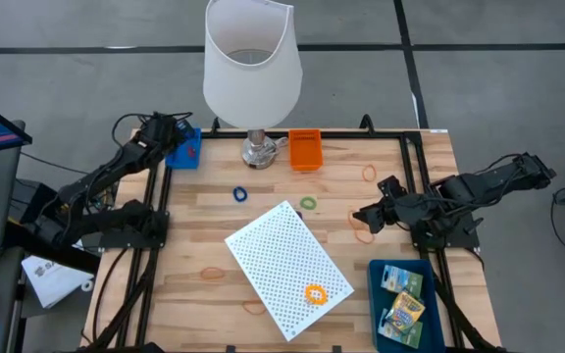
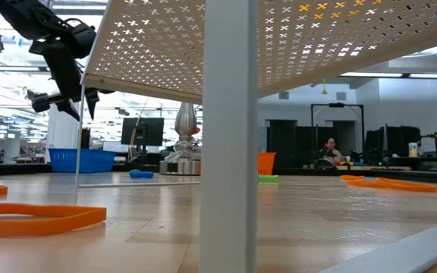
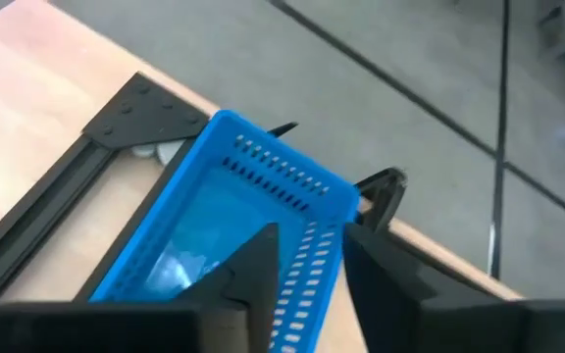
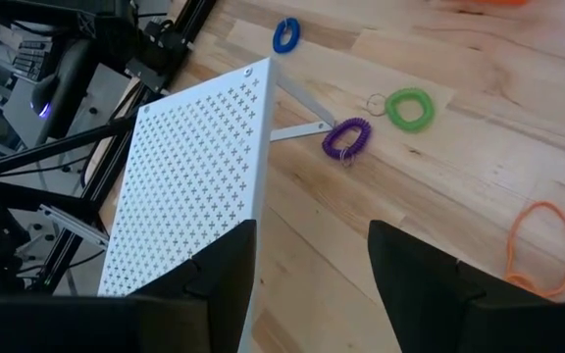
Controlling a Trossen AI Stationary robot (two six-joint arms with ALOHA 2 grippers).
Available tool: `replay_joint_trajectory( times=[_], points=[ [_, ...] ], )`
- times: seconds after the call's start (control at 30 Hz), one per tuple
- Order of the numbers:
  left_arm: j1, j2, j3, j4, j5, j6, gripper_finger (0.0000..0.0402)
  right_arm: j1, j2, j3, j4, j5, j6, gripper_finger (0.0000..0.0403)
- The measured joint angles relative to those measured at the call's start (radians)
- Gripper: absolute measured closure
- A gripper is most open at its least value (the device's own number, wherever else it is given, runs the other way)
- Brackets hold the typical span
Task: Pick & Place Office Desk Supplies
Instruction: Put the blue spring keychain into the blue bin
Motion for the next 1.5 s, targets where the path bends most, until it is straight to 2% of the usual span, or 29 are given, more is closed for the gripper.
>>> replay_joint_trajectory(
  times=[0.13,0.27,0.4,0.47,0.57,0.67,0.83,0.97,1.13,1.33,1.5],
  points=[
    [-0.010,-0.001,0.000,-0.003,0.001,0.004,0.0251,0.000,0.000,0.000,0.000,0.000,0.000,0.0209],
    [-0.045,-0.035,0.000,-0.008,0.059,0.045,0.0242,0.000,0.000,0.000,0.001,0.000,0.006,0.0209],
    [-0.117,-0.097,0.001,-0.078,0.195,0.273,0.0252,0.010,0.000,0.000,0.001,0.000,0.031,0.0209],
    [-0.165,-0.125,0.001,-0.126,0.308,0.416,0.0257,0.017,0.000,0.000,0.001,-0.001,0.034,0.0209],
    [-0.260,-0.142,0.001,-0.171,0.390,0.506,0.0261,0.023,0.000,0.000,0.000,-0.001,0.040,0.0209],
    [-0.344,-0.119,0.002,-0.163,0.398,0.606,0.0254,0.022,0.000,0.000,0.000,-0.001,0.044,0.0209],
    [-0.488,0.020,0.006,-0.175,0.505,0.799,0.0223,0.021,0.000,0.000,0.006,-0.011,0.053,0.0209],
    [-0.572,0.138,0.006,-0.143,0.481,0.888,0.0198,0.021,0.000,0.000,0.008,-0.015,0.068,0.0209],
    [-0.609,0.260,0.006,-0.019,0.442,0.865,0.0187,0.021,0.000,0.000,0.007,-0.005,0.075,0.0209],
    [-0.625,0.388,0.006,0.093,0.376,0.861,0.0208,0.021,0.000,0.000,0.007,0.001,0.077,0.0209],
    [-0.626,0.449,0.006,0.154,0.305,0.862,0.0229,0.021,0.000,0.000,0.007,0.001,0.084,0.0209]
  ],
)
